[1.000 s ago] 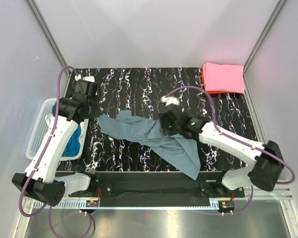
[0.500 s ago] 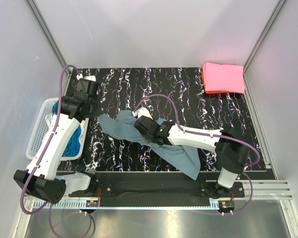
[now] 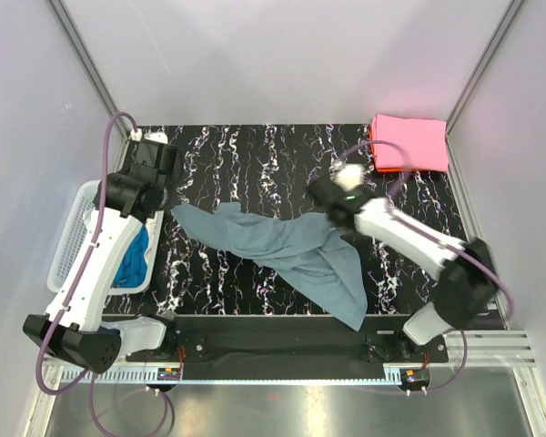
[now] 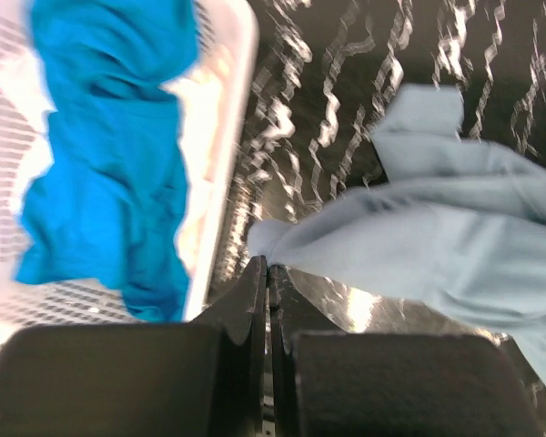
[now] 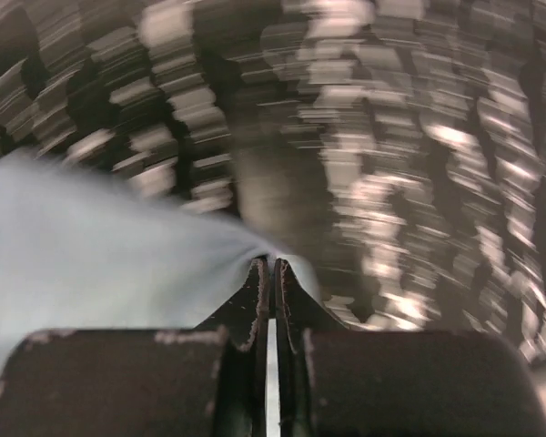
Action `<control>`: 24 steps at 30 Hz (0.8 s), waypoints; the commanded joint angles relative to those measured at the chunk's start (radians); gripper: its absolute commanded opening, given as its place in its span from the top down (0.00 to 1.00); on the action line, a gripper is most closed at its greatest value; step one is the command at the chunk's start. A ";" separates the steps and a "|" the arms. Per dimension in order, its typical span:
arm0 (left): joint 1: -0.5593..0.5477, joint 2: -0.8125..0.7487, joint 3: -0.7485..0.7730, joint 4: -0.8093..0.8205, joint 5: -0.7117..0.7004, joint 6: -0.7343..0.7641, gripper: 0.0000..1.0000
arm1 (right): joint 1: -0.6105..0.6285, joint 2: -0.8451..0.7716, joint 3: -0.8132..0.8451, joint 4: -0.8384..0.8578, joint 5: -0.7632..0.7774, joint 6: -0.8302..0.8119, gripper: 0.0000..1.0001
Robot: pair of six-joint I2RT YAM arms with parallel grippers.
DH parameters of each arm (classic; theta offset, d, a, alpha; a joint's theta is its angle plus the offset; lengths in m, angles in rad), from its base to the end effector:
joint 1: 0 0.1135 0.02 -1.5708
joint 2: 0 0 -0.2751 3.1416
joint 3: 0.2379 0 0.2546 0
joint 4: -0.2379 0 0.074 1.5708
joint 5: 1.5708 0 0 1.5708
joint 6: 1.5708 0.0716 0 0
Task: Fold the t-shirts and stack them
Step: Flatten the tshirt out
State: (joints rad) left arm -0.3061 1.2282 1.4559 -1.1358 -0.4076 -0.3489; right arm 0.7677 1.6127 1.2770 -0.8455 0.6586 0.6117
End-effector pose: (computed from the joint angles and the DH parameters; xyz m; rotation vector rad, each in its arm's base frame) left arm 0.2384 -0.0456 0.3768 -0.2204 2.3794 0.2026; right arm 0.2711 0.2008 0.2427 -0.0258 2.4180 -0.3332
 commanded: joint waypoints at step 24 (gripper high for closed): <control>-0.016 -0.125 -0.293 0.208 0.325 -0.078 1.00 | -0.508 -0.329 -0.207 -0.061 -0.237 0.182 0.66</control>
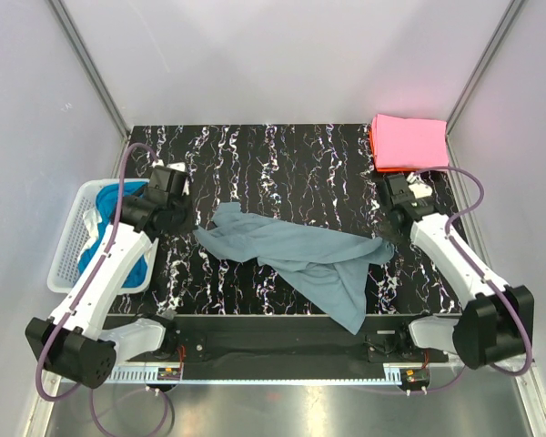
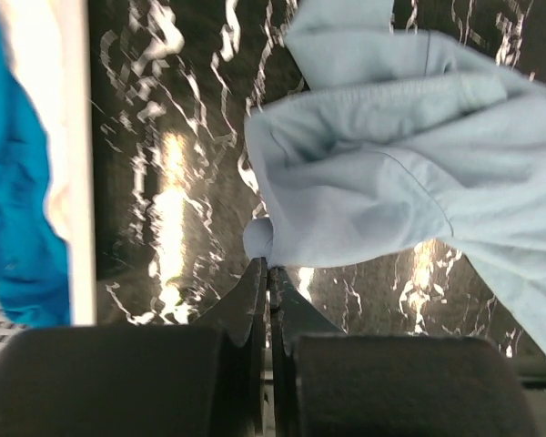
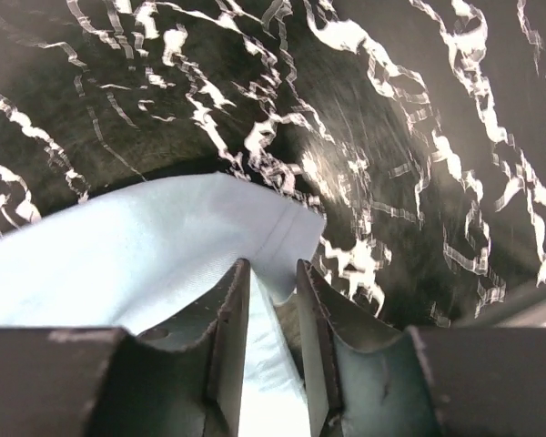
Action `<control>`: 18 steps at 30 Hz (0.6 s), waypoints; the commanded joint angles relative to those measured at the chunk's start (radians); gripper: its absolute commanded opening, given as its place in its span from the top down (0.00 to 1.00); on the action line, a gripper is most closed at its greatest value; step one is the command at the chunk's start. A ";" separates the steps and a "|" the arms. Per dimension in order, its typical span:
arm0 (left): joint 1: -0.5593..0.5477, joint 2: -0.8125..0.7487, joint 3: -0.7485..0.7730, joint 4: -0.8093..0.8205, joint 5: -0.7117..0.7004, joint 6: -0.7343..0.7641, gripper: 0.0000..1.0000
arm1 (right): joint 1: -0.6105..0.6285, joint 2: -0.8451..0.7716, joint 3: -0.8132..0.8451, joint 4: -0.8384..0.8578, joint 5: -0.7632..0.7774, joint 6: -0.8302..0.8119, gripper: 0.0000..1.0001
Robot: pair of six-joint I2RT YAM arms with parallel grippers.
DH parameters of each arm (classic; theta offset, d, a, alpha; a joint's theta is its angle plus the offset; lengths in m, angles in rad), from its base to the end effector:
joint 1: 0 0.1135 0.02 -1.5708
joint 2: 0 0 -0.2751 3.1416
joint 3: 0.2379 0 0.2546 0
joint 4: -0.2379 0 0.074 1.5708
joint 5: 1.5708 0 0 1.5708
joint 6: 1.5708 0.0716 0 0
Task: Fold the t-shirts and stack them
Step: Flatten the tshirt out
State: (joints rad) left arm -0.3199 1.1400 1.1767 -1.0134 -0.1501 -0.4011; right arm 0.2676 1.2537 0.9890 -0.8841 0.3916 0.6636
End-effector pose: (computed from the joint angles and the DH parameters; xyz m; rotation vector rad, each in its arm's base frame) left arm 0.2229 -0.0626 0.3125 -0.1611 2.5286 -0.0953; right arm 0.2446 0.0387 0.2402 0.6164 2.5140 -0.2097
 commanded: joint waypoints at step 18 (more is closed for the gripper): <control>-0.004 0.003 0.047 0.084 0.021 0.019 1.00 | -0.008 -0.255 -0.099 -0.279 -0.043 0.950 0.44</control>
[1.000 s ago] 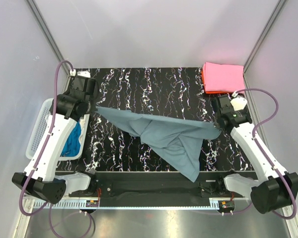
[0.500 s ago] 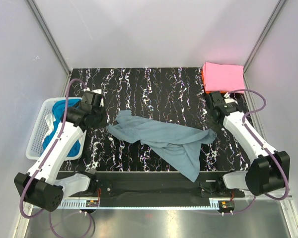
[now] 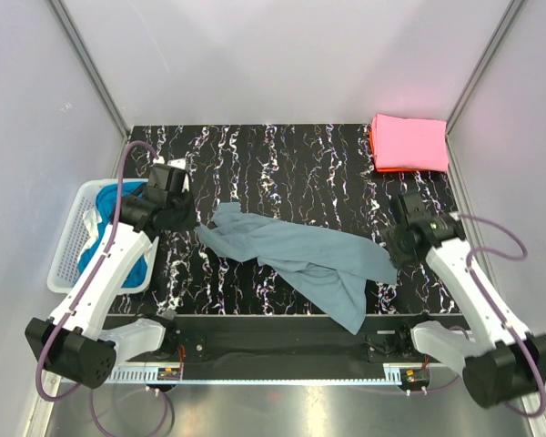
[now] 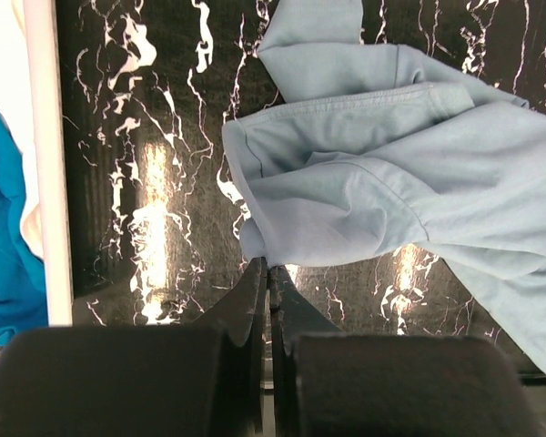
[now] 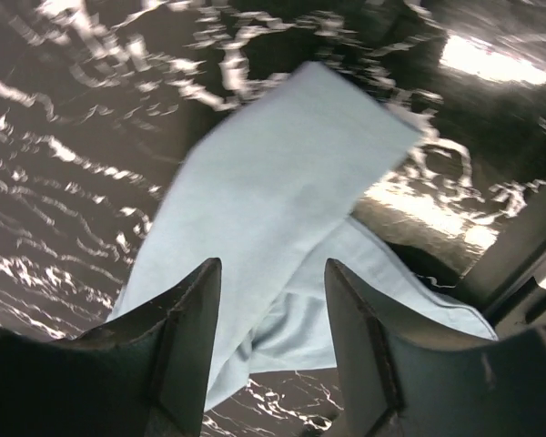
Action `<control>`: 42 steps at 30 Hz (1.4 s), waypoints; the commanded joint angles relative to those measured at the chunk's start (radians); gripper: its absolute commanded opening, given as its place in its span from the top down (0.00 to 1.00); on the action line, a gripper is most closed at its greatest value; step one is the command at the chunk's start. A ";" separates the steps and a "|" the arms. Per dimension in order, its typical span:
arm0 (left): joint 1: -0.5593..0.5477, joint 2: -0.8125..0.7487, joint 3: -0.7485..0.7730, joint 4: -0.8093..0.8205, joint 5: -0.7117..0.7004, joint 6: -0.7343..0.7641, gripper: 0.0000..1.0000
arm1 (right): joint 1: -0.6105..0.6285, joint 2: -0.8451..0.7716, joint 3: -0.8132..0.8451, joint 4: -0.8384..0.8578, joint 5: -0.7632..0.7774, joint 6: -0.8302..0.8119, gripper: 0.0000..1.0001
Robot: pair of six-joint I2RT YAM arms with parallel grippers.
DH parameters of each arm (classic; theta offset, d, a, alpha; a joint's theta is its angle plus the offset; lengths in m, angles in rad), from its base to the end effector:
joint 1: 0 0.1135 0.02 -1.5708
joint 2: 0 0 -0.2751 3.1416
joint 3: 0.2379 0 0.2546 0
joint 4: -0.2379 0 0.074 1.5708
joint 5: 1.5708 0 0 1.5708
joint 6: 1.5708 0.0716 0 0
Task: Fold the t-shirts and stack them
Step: Flatten the tshirt out
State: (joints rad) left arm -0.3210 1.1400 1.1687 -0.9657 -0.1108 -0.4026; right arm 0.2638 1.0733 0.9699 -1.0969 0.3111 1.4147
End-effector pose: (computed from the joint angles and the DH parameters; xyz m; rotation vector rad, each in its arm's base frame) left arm 0.2271 -0.0672 0.3136 -0.1478 2.5025 -0.1610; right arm 0.1915 0.0290 0.2569 1.5159 2.1929 0.0924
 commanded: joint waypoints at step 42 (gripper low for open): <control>-0.003 0.004 0.218 0.128 0.016 -0.042 1.00 | -0.048 -0.004 -0.346 0.485 0.217 -0.063 1.00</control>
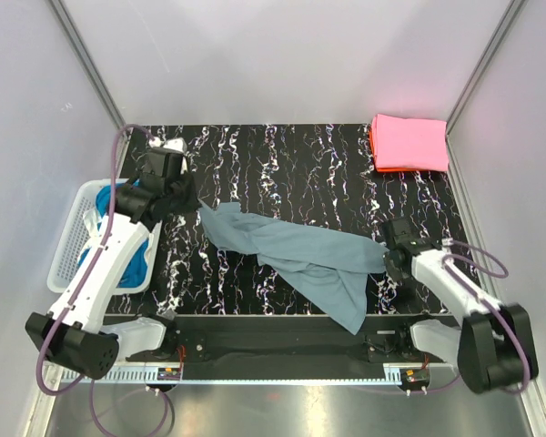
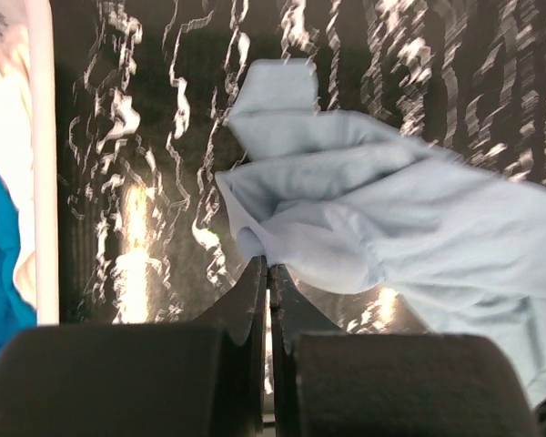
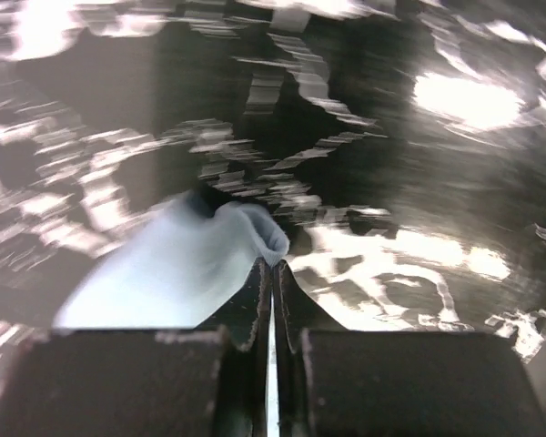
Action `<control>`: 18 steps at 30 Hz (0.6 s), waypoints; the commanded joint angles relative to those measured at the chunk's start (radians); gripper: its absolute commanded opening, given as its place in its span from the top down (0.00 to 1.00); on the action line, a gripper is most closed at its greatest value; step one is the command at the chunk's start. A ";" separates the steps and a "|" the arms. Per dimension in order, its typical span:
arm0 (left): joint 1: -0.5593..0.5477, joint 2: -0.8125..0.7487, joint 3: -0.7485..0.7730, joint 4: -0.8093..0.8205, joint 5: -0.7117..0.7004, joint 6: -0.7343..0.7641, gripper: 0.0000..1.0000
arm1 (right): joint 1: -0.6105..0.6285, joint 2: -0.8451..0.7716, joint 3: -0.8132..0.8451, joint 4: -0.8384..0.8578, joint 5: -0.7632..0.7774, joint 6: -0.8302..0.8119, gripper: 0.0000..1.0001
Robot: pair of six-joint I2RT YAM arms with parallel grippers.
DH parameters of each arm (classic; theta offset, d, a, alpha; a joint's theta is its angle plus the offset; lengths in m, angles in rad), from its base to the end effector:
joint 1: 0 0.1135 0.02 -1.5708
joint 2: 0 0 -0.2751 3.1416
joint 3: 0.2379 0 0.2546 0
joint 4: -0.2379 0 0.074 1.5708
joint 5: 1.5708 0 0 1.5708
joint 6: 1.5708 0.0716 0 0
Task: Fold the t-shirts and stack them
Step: Flatten the tshirt out
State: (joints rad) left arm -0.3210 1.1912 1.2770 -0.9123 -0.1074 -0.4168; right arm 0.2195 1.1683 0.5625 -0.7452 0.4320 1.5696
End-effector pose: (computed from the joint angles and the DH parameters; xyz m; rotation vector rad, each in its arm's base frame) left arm 0.2471 -0.0741 0.3432 -0.1653 2.3966 -0.2176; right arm 0.1823 0.0100 0.1394 1.7169 2.0414 -0.1367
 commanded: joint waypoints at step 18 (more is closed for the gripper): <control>-0.003 -0.223 0.878 0.047 0.234 -0.355 1.00 | -0.003 -0.211 1.540 -0.350 -0.314 -0.898 1.00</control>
State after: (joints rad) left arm -0.3244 1.0164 2.1727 -0.9127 -0.0200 -0.6495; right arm 0.2195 0.9642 1.9999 -0.9321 0.2657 0.7471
